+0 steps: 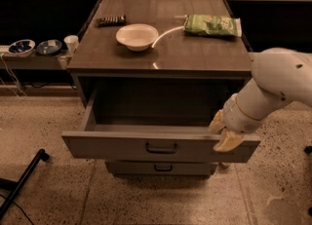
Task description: Open top drawer
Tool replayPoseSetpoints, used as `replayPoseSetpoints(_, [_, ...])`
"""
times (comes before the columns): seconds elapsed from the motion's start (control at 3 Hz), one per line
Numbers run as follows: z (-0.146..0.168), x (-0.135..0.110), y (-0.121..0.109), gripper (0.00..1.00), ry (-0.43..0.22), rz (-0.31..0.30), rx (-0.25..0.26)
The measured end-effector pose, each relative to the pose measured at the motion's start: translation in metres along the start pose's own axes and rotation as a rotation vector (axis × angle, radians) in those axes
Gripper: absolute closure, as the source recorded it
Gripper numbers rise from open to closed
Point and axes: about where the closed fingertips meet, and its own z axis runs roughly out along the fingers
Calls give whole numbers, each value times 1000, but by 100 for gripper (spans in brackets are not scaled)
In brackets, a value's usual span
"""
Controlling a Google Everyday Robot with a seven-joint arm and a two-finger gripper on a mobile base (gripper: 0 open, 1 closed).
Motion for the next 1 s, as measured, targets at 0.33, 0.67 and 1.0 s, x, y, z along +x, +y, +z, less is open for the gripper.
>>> replayPoseSetpoints(0.33, [-23,-4,-10,63,31,1,38])
replayPoseSetpoints(0.67, [-27,-12,-44,66,67,-5,57])
replayPoseSetpoints(1.0, [2,-21,-75,84,104,9,56])
